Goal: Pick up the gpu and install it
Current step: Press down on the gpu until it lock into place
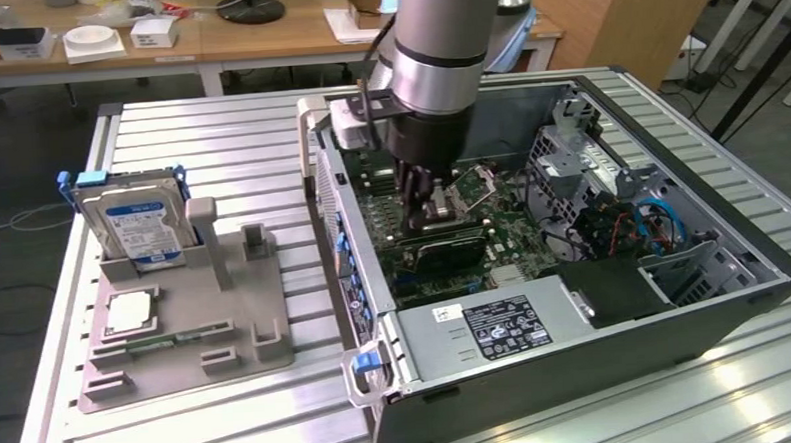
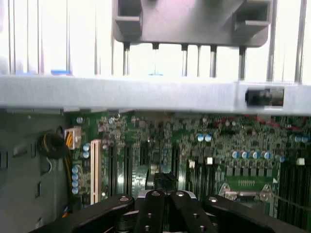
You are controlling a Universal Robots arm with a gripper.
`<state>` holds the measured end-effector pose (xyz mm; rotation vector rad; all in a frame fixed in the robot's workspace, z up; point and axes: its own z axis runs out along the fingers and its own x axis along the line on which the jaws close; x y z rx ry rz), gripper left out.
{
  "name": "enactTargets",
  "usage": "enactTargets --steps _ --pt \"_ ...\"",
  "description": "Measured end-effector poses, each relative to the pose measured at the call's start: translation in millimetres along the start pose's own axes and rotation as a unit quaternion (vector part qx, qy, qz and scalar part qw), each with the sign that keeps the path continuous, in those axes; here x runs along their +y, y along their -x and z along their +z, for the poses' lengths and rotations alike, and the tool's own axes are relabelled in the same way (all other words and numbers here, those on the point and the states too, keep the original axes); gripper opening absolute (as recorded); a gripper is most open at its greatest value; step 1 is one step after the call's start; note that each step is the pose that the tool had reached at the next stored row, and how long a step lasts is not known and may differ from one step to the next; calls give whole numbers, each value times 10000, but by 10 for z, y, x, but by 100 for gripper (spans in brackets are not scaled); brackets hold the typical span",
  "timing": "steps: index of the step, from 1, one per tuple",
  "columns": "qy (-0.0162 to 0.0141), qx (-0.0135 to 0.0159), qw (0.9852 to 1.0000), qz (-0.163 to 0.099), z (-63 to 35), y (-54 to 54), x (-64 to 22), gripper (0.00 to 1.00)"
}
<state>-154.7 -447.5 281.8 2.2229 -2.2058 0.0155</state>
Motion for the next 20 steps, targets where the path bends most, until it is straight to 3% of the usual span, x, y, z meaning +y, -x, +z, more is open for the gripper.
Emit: enactTargets --steps 8,16,20 --pt "0 0 10000 1 0 27 217 11" --pt "0 0 10000 4 -24 45 337 11" --pt "0 0 10000 3 -62 48 342 11"
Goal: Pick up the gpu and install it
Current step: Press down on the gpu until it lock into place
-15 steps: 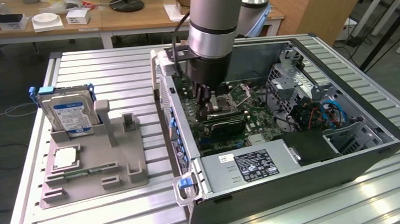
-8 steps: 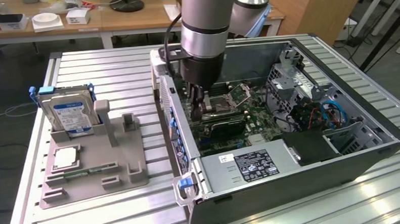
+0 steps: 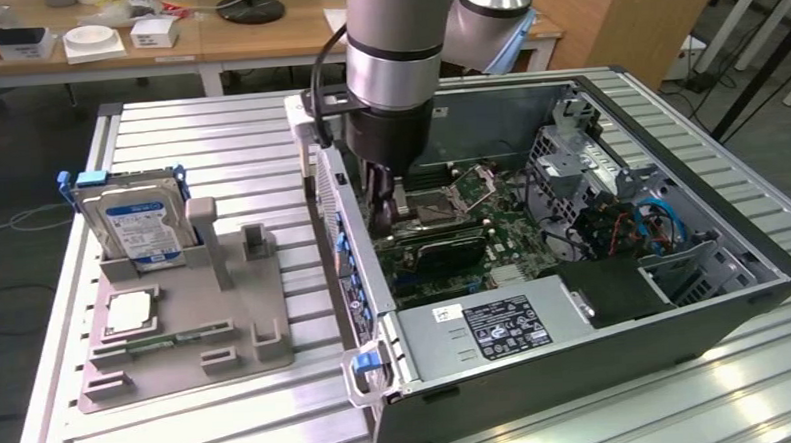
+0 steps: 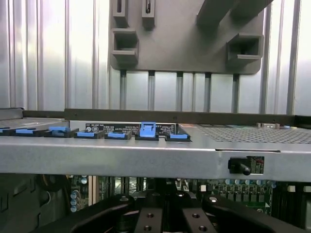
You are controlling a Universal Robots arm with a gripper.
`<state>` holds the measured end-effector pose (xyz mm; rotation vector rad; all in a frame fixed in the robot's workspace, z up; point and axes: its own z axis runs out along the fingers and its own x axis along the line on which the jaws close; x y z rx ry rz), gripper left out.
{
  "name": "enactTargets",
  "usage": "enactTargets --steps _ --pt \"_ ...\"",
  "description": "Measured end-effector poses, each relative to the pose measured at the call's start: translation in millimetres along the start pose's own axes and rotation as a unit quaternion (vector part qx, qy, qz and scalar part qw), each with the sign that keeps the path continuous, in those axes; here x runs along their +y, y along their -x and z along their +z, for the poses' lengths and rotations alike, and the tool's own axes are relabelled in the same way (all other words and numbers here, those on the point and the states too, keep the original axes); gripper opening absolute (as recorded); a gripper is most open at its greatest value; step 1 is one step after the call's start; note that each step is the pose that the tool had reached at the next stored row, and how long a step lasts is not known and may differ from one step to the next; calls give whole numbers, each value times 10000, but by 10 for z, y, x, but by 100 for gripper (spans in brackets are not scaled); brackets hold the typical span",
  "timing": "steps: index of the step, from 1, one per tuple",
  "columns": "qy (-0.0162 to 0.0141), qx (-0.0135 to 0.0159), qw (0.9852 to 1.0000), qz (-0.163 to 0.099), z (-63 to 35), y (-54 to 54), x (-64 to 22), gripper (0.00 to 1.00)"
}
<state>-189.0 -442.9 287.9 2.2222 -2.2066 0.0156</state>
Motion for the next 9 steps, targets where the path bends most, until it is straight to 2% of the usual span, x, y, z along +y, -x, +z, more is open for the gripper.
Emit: enactTargets --steps 9 --pt "6 0 10000 26 -54 11 34 11"
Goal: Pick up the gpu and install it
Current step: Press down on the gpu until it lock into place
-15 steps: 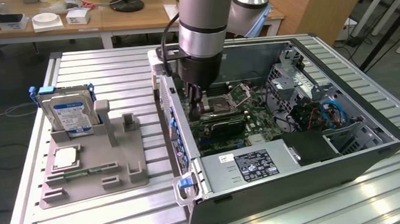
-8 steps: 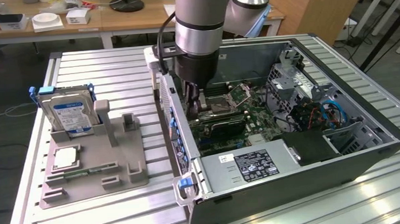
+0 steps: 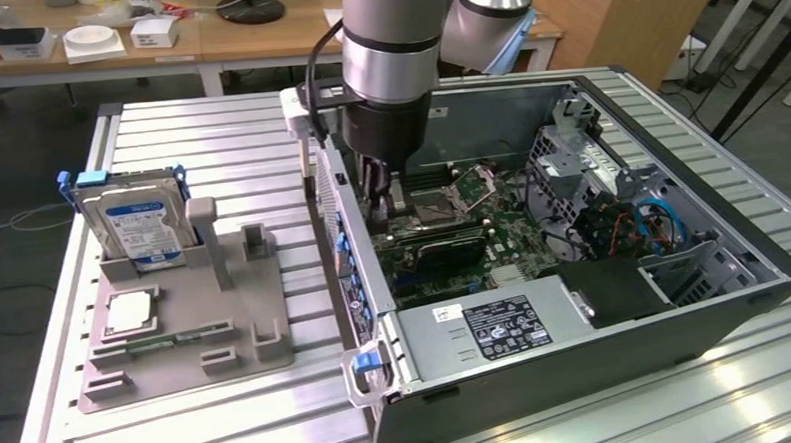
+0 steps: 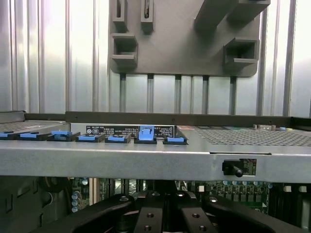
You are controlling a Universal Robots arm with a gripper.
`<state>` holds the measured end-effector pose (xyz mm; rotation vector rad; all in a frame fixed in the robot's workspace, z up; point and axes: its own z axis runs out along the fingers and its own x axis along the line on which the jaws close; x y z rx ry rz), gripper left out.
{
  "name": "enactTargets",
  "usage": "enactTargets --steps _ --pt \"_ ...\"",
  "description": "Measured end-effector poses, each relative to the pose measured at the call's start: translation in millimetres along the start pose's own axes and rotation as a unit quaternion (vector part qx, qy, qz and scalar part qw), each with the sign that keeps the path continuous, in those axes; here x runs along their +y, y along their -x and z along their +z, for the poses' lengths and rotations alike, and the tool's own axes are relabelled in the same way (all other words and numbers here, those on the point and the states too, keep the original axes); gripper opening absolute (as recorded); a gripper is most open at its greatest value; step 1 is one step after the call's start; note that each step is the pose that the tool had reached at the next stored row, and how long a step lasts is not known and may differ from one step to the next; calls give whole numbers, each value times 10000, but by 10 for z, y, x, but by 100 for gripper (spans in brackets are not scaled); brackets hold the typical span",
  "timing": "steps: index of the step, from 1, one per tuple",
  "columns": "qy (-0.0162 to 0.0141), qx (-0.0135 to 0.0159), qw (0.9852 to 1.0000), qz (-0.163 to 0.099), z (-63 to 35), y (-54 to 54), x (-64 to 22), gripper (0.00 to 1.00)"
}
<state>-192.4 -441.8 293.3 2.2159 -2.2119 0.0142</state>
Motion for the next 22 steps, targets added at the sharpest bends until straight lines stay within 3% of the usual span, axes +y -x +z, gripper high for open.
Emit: enactTargets --steps 19,22 --pt "4 0 10000 57 -11 7 64 11" --pt "-32 -1 10000 61 21 8 66 11"
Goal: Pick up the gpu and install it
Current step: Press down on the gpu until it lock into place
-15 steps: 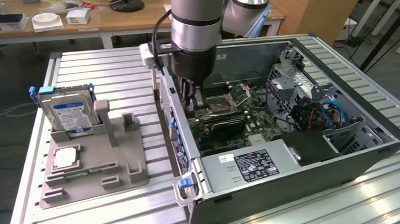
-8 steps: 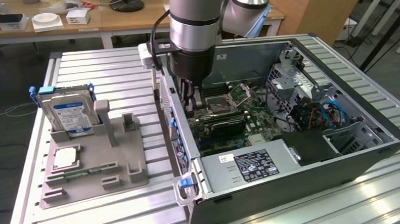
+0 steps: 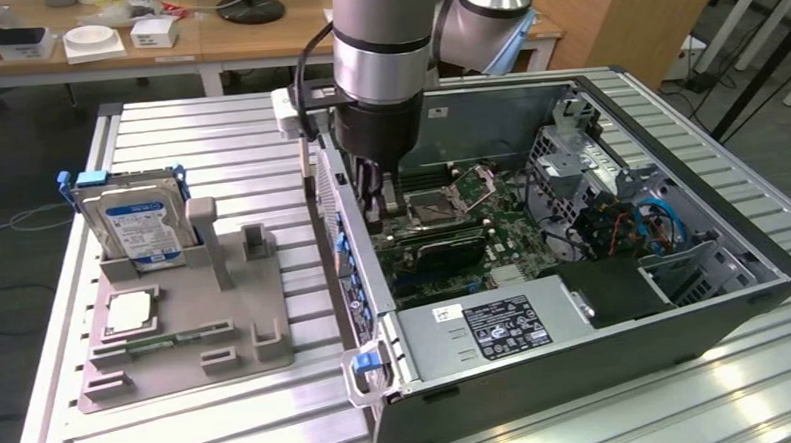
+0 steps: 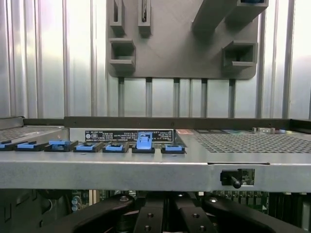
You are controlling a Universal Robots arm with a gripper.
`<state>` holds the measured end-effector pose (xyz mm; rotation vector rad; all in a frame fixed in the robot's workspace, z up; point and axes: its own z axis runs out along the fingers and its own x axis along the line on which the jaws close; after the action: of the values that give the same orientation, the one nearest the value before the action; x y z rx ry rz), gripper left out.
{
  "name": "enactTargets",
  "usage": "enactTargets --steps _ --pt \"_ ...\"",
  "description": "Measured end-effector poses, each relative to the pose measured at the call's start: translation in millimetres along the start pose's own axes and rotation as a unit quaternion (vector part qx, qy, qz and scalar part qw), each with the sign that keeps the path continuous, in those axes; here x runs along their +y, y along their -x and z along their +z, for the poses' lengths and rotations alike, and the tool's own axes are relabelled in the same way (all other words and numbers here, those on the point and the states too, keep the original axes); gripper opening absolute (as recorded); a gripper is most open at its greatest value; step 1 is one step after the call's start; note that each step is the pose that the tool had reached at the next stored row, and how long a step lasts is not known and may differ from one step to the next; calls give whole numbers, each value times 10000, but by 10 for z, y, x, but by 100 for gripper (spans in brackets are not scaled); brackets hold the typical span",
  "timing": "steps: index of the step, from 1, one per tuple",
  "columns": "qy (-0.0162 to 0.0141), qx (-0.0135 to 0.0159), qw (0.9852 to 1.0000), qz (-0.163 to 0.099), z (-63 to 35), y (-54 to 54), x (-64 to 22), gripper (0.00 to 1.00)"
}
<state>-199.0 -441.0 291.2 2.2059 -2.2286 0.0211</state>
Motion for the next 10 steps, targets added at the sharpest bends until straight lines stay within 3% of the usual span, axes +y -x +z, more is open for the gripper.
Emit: enactTargets --steps 7,10 --pt "-5 -11 10000 -1 87 2 -82 11" --pt "37 -10 10000 3 67 2 -87 11"
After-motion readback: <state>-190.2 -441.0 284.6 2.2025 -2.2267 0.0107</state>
